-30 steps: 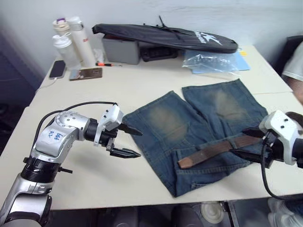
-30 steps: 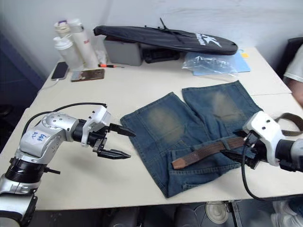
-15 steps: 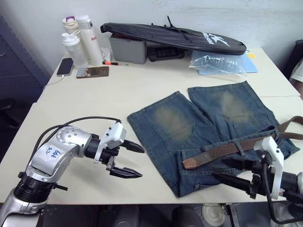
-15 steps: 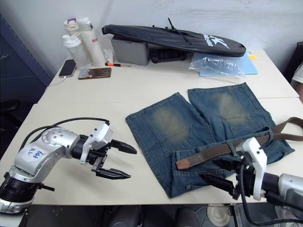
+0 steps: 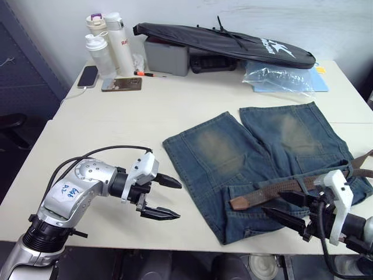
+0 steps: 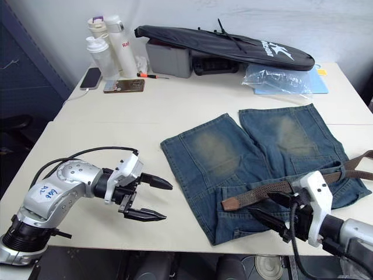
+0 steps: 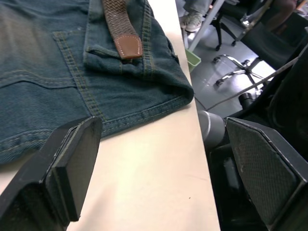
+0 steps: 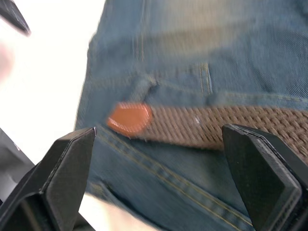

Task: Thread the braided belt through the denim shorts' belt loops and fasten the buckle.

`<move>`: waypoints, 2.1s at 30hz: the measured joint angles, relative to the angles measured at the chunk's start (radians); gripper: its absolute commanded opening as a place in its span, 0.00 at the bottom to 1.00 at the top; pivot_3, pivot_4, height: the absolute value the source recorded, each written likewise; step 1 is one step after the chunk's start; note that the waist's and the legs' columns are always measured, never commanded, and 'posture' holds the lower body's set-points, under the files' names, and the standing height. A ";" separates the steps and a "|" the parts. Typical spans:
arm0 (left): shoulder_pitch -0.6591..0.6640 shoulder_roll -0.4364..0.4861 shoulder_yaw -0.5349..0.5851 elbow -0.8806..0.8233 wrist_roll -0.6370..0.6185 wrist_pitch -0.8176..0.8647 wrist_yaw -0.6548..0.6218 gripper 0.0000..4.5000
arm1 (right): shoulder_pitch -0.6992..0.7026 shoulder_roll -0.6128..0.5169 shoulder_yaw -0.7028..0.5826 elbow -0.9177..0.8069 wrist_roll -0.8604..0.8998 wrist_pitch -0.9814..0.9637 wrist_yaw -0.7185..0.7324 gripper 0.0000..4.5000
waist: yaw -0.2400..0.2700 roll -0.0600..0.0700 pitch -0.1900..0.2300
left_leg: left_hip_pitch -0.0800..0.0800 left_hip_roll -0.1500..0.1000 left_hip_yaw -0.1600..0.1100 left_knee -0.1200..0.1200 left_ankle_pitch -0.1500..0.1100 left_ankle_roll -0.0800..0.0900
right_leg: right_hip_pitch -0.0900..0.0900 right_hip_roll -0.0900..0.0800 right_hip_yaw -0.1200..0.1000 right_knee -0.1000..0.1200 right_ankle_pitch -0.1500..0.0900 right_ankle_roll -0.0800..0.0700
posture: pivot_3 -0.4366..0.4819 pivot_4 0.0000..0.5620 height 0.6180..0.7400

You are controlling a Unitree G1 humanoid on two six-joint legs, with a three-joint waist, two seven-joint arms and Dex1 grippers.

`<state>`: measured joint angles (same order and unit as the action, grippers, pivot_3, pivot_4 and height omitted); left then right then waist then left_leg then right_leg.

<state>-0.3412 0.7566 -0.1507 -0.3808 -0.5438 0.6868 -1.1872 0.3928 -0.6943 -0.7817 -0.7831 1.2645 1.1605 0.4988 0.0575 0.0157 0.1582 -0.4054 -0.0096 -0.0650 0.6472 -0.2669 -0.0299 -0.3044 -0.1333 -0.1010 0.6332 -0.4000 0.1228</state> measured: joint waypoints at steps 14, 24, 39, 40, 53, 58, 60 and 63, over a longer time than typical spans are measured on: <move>-0.013 -0.027 -0.026 0.003 0.020 -0.047 0.034 1.00 | 0.221 0.095 0.124 0.163 0.612 -0.309 -0.509 0.99 | -0.006 0.004 0.005 | 0.000 0.006 0.011 -0.001 -0.004 -0.001 | -0.001 0.003 0.007 -0.003 0.000 0.000 | 0.48 0.27 0.28; -0.013 -0.038 -0.024 0.004 0.040 -0.055 0.093 1.00 | 0.110 0.095 0.290 0.223 0.635 -0.405 -0.632 0.99 | -0.004 0.003 0.005 | 0.001 0.006 0.015 0.000 -0.004 0.000 | -0.002 0.003 0.012 -0.004 0.001 0.001 | 0.48 0.27 0.28; -0.043 -0.038 -0.025 0.040 0.062 -0.069 0.114 1.00 | 0.054 0.155 0.439 0.198 0.562 -0.471 -0.662 0.99 | -0.005 0.004 0.004 | 0.001 0.006 0.018 -0.001 -0.005 0.000 | -0.004 0.003 0.015 -0.004 0.002 0.002 | 0.48 0.27 0.28; -0.046 -0.038 -0.025 0.043 0.066 -0.071 0.114 1.00 | 0.050 0.161 0.447 0.198 0.549 -0.481 -0.662 0.99 | -0.005 0.005 0.004 | 0.001 0.006 0.018 -0.001 -0.005 0.000 | -0.004 0.003 0.015 -0.004 0.002 0.002 | 0.48 0.27 0.28; -0.075 -0.051 -0.038 0.074 0.082 -0.087 0.103 1.00 | 0.051 0.199 0.447 0.212 0.513 -0.533 -0.648 0.60 | -0.006 0.006 0.003 | 0.001 0.006 0.019 -0.001 -0.006 0.001 | -0.004 0.003 0.018 -0.005 0.002 0.002 | 0.48 0.27 0.28; -0.078 -0.052 -0.047 0.078 0.083 -0.087 0.101 1.00 | 0.057 0.191 0.408 0.195 0.569 -0.550 -0.650 0.06 | -0.006 0.005 0.004 | 0.001 0.006 0.019 -0.001 -0.006 0.001 | -0.004 0.003 0.018 -0.005 0.002 0.003 | 0.48 0.27 0.28; -0.078 -0.052 -0.047 0.078 0.083 -0.088 0.101 1.00 | 0.053 0.182 0.389 0.184 0.596 -0.554 -0.656 0.01 | -0.006 0.006 0.004 | 0.001 0.006 0.019 -0.001 -0.006 0.001 | -0.004 0.003 0.018 -0.005 0.002 0.003 | 0.48 0.27 0.28; -0.078 -0.057 -0.051 0.079 0.084 -0.088 0.101 1.00 | 0.000 0.179 0.363 0.181 0.626 -0.590 -0.678 0.01 | -0.009 0.005 0.004 | 0.001 0.006 0.020 -0.001 -0.006 0.001 | -0.004 0.003 0.019 -0.005 0.002 0.003 | 0.48 0.27 0.28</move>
<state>-0.4189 0.6999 -0.2019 -0.3021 -0.4599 0.5987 -1.0857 0.3924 -0.5151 -0.4185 -0.6016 1.8909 0.5706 -0.1792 0.0489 0.0210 0.1618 -0.4042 -0.0034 -0.0445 0.6463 -0.2728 -0.0292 -0.3085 -0.1303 -0.0823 0.6285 -0.3982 0.1253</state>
